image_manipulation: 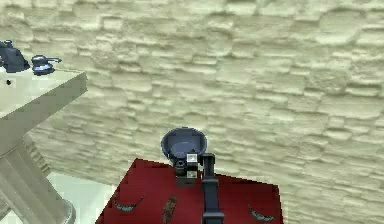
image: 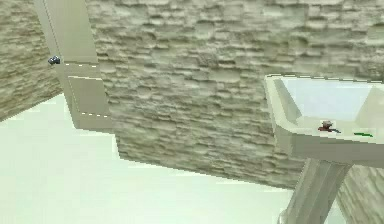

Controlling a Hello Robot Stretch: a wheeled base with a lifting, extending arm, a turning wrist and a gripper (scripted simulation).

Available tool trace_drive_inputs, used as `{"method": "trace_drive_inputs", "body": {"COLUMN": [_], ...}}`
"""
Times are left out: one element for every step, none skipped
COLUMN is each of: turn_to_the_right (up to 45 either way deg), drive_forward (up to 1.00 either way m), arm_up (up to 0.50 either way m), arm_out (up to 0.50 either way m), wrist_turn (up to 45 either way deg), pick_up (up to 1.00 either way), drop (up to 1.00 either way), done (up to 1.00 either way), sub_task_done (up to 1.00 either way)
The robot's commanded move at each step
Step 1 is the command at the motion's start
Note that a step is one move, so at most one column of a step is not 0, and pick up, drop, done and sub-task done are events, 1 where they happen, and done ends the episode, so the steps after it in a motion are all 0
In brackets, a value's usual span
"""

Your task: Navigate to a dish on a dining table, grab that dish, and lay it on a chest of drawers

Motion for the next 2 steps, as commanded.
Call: {"method": "trace_drive_inputs", "body": {"turn_to_the_right": [0.0,0.0], "drive_forward": [0.00,0.00], "arm_up": [0.00,0.10], "arm_out": [0.00,0.00], "wrist_turn": [0.0,0.0], "pick_up": [0.00,0.00], "drop": [1.00,0.00], "done": [0.00,0.00], "sub_task_done": [0.00,0.00]}}
